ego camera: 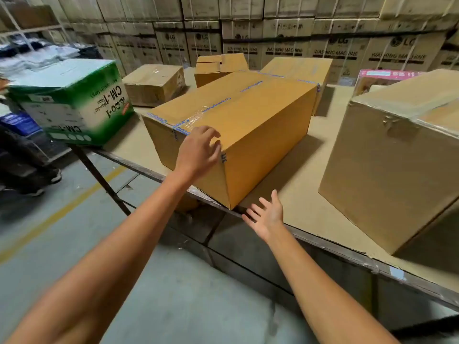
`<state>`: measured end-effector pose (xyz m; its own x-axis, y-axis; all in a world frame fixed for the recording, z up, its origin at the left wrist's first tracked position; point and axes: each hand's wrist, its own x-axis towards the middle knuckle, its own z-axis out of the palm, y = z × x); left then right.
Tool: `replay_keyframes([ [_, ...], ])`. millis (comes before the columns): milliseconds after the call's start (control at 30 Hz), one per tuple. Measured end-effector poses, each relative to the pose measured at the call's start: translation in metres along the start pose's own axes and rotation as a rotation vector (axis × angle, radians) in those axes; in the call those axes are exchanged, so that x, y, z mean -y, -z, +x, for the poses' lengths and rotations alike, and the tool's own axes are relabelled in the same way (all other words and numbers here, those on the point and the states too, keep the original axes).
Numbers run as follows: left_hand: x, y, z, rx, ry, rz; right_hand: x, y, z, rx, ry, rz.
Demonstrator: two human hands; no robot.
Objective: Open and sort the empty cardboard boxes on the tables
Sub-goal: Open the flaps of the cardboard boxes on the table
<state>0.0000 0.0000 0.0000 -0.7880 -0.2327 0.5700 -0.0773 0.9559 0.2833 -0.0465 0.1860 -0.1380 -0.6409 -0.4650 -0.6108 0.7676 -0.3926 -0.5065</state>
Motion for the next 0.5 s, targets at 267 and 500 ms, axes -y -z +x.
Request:
replay_keyframes([
  [267,0.018,-0.042,0.051,0.4,0.159,0.125,-0.001,-0.027,0.058,-0.108,-0.056,-0.185],
  [500,0.025,-0.06,0.036,0.343,0.216,0.165,-0.009,-0.042,0.092,-0.112,-0.048,-0.334],
])
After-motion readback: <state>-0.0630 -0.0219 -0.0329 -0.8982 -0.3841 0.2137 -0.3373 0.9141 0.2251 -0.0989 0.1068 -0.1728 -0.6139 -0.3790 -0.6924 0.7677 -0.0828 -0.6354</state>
